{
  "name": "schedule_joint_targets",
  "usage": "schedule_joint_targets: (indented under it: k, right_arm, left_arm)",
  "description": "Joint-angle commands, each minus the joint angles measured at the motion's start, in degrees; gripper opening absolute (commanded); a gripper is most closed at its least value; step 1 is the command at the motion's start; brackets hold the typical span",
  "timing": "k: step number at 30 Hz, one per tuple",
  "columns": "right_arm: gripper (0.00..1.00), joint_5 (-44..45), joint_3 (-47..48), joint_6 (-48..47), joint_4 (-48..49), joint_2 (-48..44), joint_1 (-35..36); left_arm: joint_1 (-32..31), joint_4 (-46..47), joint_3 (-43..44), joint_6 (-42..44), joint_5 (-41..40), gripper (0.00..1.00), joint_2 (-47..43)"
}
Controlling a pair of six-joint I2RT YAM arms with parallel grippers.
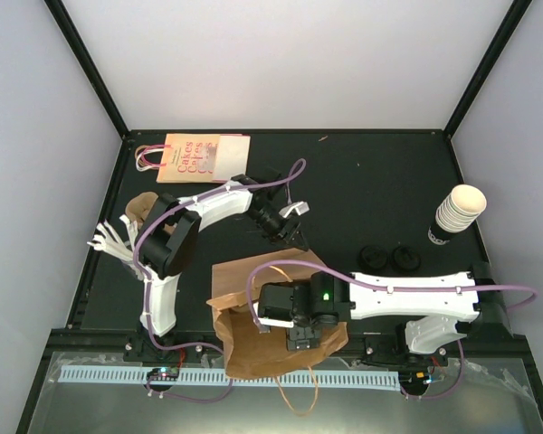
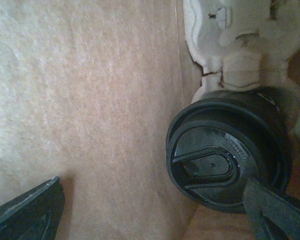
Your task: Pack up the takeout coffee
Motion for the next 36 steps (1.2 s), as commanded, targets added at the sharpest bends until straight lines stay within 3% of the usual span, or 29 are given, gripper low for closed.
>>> schedule_joint_targets:
  k: [1,7,12,22,29,36]
  right_arm:
    - [1.0,-0.01,2.69,0.74,-0.22,-2.26,-0.52]
    - [1.0,-0.42,3.81,-0.29,0.85,-1.8,-1.71]
    - [1.0,-0.94,4.27,-1.07,2.52,-1.56,-4.09]
    - [1.0,-1.77,6.94,-4.5,5.41,-0.62,-10.47]
    - [1.0,1.33,8.99,-4.51,10.72,0.81,-16.32]
    - [1.0,10.54,9.3,-5.0,16.24,1.86,-17.2]
  left_arm:
    - [0.39,1.98,0.64,-1.48,-1.59,0.59,-2.96]
    - [4.71,-0.85,7.09,-1.89,-5.02,0.85,-4.81]
    - [7.56,-4.76,14.61,-1.59,-8.14,0.95,-6.11]
    - [12.36,-6.13,19.2,-1.91,-16.24,0.98,-17.23]
    - [13.77,-4.61,13.6,-0.51,-24.24,0.98,-30.17]
    - [14.13,0.05,6.8,1.18,-32.67,0.99,-45.6]
